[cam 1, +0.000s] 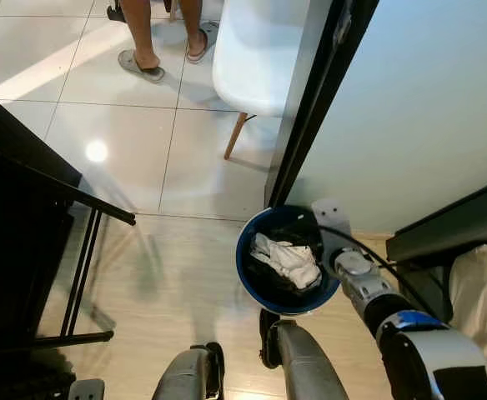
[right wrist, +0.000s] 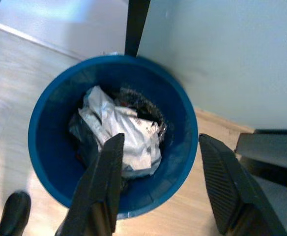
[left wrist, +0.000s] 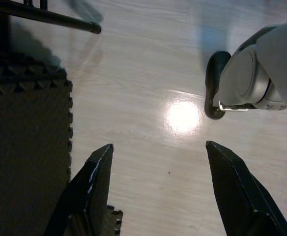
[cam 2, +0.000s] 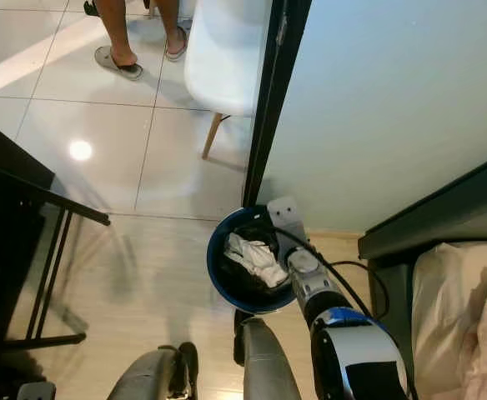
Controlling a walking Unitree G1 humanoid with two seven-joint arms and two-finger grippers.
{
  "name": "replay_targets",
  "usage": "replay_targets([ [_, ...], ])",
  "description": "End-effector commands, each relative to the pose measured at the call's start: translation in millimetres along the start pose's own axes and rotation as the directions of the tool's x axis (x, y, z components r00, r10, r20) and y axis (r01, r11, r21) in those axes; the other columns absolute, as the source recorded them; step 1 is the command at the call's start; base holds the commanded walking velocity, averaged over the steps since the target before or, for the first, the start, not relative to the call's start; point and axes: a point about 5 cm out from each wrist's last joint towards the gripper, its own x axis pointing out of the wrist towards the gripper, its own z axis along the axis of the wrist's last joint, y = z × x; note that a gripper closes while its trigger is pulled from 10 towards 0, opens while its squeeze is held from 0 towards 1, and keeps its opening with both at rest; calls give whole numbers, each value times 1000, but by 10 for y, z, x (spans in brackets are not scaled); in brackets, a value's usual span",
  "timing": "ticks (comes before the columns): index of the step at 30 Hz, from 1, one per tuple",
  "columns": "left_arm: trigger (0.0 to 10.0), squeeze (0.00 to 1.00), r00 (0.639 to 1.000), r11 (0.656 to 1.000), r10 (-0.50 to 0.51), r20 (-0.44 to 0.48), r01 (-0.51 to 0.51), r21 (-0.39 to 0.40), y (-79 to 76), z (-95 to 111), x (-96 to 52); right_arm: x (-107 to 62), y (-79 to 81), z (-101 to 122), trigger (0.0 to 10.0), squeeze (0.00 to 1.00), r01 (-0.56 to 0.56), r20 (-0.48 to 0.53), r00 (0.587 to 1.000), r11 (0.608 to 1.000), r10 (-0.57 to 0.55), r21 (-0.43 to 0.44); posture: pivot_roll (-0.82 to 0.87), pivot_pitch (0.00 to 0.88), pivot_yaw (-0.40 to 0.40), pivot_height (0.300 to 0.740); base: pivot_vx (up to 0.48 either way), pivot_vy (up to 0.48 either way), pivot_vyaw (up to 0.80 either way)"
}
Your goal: Clean up the room
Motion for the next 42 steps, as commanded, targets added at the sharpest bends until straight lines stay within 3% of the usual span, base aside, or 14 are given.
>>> replay_targets([
  [1, 10000, 0, 997, 1000, 12, -81, -12, 1, 51, -220, -96, -23, 13, -115, 10000, 1000, -1, -32, 999, 1000, 2, 23, 133, 338, 96, 735, 0, 0, 0],
  [6, 10000, 0, 996, 1000, 16, -87, -16, 2, 55, -211, -87, -30, 13, -142, 10000, 1000, -4, -37, 999, 999, 5, 41, 129, 323, 90, 735, 0, 0, 0],
  [7, 10000, 0, 996, 1000, 20, -90, -21, -1, 51, -188, -68, -54, 35, -240, 10000, 875, -17, -60, 998, 997, 21, 75, 115, 299, 80, 735, 0, 0, 0],
  [8, 10000, 0, 996, 1000, 20, -90, -21, -1, 51, -188, -68, -54, 35, -240, 10000, 875, -17, -60, 998, 997, 21, 75, 115, 299, 80, 735, 0, 0, 0],
  [9, 10000, 0, 994, 1000, 29, -101, -29, 0, 45, -162, -44, -93, 55, -380, 10000, 0, -19, -100, 995, 996, 28, 85, 105, 280, 73, 735, 0, 0, 0],
  [14, 10000, 0, 993, 999, 41, -113, -41, 4, 25, -108, 0, -189, 93, -676, 10000, 0, -12, -191, 981, 993, 34, 116, 91, 249, 65, 735, 0, 0, 0],
  [18, 10000, 0, 991, 997, 68, -111, -70, -17, -17, 102, 125, -450, 226, -1238, 10000, 0, -36, -358, 931, 993, 74, 111, 48, 161, 48, 735, 0, 0, 0],
  [21, 10000, 0, 991, 997, 77, -105, -80, -22, -13, 151, 147, -510, 253, -1341, 10000, 0, -47, -387, 918, 993, 85, 107, 46, 155, 48, 735, 0, 0, 0],
  [23, 10000, 0, 991, 994, 105, -79, -108, -29, 16, 296, 202, -579, 280, -1451, 10000, 0, -62, -421, 902, 994, 96, 94, 21, 100, 41, 735, 0, 0, 0],
  [27, 10000, 0, 991, 992, 121, -60, -123, -23, 33, 469, 265, -635, 285, -1537, 10000, 0, -83, -448, 888, 994, 104, 64, 6, 74, 42, 735, -159, 0, 0],
  [32, 10000, 0, 991, 994, 113, -70, -113, 6, -1, 512, 289, -625, 286, -1524, 10000, 0, -101, -451, 886, 994, 108, 39, -18, 37, 49, 735, -344, 0, 0],
  [42, 10000, 0, 987, 994, 104, -125, -101, 33, -61, 379, 260, -634, 269, -1540, 10000, 0, -86, -461, 882, 995, 96, 43, -16, 21, 49, 735, -347, 0, 0],
])
